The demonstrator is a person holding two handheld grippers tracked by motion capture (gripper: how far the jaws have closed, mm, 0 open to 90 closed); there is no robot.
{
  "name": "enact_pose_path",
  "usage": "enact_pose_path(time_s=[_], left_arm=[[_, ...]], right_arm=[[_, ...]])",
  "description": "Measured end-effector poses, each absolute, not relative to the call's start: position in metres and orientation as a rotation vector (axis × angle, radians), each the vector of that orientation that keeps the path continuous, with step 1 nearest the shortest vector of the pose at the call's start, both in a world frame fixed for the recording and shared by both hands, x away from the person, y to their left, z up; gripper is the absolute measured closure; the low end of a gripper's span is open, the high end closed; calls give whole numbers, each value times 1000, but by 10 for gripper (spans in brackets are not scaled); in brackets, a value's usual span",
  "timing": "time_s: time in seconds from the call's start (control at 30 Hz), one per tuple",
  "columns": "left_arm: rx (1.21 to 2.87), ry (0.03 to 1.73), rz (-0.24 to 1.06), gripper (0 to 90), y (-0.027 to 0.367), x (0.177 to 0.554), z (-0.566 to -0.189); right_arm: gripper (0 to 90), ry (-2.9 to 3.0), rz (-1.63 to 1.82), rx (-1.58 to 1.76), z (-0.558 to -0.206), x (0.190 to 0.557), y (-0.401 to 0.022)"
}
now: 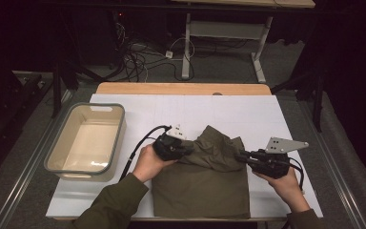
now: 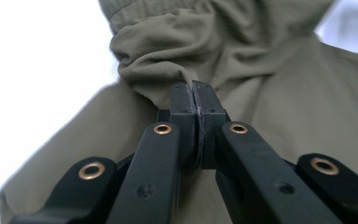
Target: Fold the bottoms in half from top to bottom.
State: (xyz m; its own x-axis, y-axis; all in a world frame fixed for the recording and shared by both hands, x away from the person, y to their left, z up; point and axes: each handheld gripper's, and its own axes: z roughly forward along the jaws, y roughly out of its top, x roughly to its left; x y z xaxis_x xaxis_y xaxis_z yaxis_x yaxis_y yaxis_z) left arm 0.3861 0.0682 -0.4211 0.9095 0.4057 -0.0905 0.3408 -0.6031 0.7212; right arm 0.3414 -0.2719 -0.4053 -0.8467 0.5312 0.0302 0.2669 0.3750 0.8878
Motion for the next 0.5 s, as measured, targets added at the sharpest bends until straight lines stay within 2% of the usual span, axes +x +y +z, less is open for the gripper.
enact_pose_path(time_s=[0.13,0.33,0.37,0.5], left_arm=[[2268,474,86,864,82,360,-425],[2364,449,-11,859,87,334,-442],[2366,452,-26,835,87,333,-444],[2296,507,23,596,94,342,-436]], right_arm=[[815,2385,1451,686,-406,333,-273],[798,2462,1412,694,-418,320,-275],[796,2470,1405,704,-420,318,-276],[762,2514,1365,741,-428,317,-280]])
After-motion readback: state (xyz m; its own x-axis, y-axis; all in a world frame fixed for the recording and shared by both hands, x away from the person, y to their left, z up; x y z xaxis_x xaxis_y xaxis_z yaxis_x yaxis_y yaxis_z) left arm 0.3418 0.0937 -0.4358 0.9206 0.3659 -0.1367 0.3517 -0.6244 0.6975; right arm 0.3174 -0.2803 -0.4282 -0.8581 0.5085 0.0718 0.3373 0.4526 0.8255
